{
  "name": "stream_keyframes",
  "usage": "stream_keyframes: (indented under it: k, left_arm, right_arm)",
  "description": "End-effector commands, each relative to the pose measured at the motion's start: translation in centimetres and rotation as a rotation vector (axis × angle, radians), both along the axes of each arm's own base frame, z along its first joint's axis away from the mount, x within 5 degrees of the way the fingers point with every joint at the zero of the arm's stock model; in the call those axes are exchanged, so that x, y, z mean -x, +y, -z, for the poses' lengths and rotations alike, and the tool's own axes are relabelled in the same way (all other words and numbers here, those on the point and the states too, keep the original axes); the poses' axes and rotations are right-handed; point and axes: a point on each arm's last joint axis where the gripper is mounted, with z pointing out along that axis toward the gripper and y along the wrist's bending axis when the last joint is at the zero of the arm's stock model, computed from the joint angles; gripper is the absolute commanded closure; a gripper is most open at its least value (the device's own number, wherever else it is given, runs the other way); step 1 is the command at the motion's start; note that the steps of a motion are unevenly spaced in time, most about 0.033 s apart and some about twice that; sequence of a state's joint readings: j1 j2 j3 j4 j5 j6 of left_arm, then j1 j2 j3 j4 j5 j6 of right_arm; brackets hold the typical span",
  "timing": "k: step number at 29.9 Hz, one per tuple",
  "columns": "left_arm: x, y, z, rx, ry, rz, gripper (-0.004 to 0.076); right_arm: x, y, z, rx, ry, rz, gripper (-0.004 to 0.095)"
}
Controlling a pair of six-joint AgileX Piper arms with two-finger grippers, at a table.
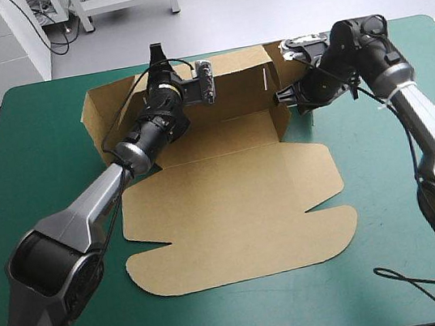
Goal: Fold the box
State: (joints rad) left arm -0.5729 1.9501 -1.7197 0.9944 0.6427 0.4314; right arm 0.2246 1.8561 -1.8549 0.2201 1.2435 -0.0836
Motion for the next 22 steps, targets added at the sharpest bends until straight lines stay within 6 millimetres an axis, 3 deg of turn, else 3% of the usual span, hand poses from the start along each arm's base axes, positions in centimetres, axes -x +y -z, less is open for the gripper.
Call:
stream_keyframes:
  k: [1, 10, 14, 18, 22]
  left_arm:
    - [0.6, 0.6, -1.6, 0.030, -0.005, -0.047, 0.0731]
    - [0.7, 0.7, -1.5, 0.024, -0.001, -0.058, 0.0731]
    - [0.7, 0.7, -1.5, 0.024, -0.001, -0.058, 0.0731]
    - [0.7, 0.8, -1.5, 0.021, 0.002, -0.063, 0.0731]
    - [0.7, 0.8, -1.5, 0.020, 0.003, -0.066, 0.0731]
  right_arm:
    - [3.7, -0.5, -3.0, -0.028, -0.065, -0.047, 0.0912]
    - [10.7, -2.2, -2.8, -0.047, -0.150, -0.022, 0.0912]
    - [12.9, -2.9, -4.1, -0.080, -0.286, 0.010, 0.0912]
    - [13.0, -3.0, -6.4, -0.130, -0.396, 0.059, 0.0912]
    - [11.9, -2.8, -8.3, -0.152, -0.479, 0.068, 0.0912]
